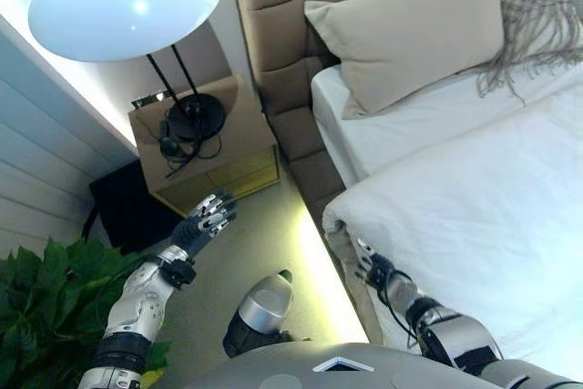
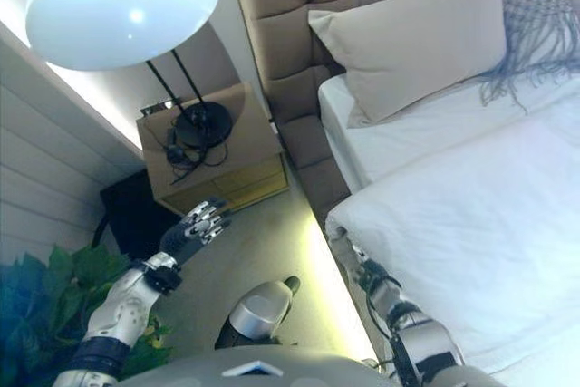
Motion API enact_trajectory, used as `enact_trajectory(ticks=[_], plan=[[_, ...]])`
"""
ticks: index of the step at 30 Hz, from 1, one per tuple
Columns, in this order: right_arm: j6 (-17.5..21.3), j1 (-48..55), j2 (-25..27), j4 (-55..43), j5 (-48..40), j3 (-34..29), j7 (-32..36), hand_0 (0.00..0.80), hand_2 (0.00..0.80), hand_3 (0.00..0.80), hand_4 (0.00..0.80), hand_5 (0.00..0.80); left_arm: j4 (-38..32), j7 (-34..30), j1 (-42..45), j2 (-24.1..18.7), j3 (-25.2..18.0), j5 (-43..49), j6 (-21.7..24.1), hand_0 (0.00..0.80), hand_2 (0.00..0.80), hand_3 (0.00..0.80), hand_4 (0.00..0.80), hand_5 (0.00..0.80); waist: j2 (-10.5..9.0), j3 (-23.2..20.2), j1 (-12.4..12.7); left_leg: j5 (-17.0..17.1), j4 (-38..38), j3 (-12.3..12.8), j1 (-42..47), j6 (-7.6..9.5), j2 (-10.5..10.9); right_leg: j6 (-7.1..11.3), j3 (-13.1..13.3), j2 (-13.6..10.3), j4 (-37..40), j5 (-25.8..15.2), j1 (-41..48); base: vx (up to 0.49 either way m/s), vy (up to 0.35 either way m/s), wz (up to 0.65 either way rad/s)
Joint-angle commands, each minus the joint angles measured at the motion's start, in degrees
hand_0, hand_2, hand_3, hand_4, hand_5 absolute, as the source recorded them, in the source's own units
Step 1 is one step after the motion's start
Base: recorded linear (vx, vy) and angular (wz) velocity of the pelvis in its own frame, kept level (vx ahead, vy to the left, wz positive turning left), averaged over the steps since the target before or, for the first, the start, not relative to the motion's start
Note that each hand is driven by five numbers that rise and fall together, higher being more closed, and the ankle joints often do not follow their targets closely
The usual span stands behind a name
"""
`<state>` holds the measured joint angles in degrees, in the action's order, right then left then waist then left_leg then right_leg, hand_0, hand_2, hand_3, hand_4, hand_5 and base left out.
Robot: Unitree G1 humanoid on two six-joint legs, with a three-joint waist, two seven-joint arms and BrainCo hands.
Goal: Make the bed neatly
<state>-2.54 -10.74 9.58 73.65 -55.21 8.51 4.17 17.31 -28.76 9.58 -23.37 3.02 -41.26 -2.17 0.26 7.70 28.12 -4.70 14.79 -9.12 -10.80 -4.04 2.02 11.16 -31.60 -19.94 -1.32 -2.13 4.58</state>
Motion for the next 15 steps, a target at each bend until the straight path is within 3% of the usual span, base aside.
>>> enact_trajectory(ticks=[1, 9, 15], plan=[[2.28, -0.08, 2.16, -3.27, -2.0, -2.11, 3.66, 0.0, 0.0, 0.0, 0.0, 0.0, -2.09, 0.26, 0.25, 1.02, -0.28, -0.33, 4.37, 0.0, 0.0, 0.0, 0.0, 0.0, 2.44, -0.27, -0.62, 5.76, -7.16, -0.43, 1.14, -0.16, -2.37, 1.31, -0.06, -2.59, -7.31, -0.07, 2.15, -0.011, 0.018, -0.15], [7.05, 8.17, 2.83, -10.58, -5.27, -7.22, 7.02, 0.0, 0.0, 0.0, 0.0, 0.0, -2.94, 0.44, 3.1, 1.24, -2.23, -0.6, 6.2, 0.0, 0.0, 0.0, 0.0, 0.0, 2.33, -0.3, -5.03, 5.45, -8.15, 2.41, 3.35, -0.36, -3.93, 1.39, 1.5, -2.06, -8.11, 0.66, 1.53, -0.003, -0.019, -0.1], [12.48, 18.92, 3.15, -28.92, -3.93, -11.3, 7.86, 0.0, 0.0, 0.0, 0.0, 0.0, -2.96, 4.53, 5.17, 0.93, -4.22, -0.28, 10.2, 0.0, 0.0, 0.0, 0.0, 0.0, 1.27, -0.14, -12.19, 6.14, -8.81, 7.49, 4.15, 0.06, -5.42, 1.14, 4.52, -1.32, -7.58, -0.49, -0.99, -0.084, -0.046, -0.3]])
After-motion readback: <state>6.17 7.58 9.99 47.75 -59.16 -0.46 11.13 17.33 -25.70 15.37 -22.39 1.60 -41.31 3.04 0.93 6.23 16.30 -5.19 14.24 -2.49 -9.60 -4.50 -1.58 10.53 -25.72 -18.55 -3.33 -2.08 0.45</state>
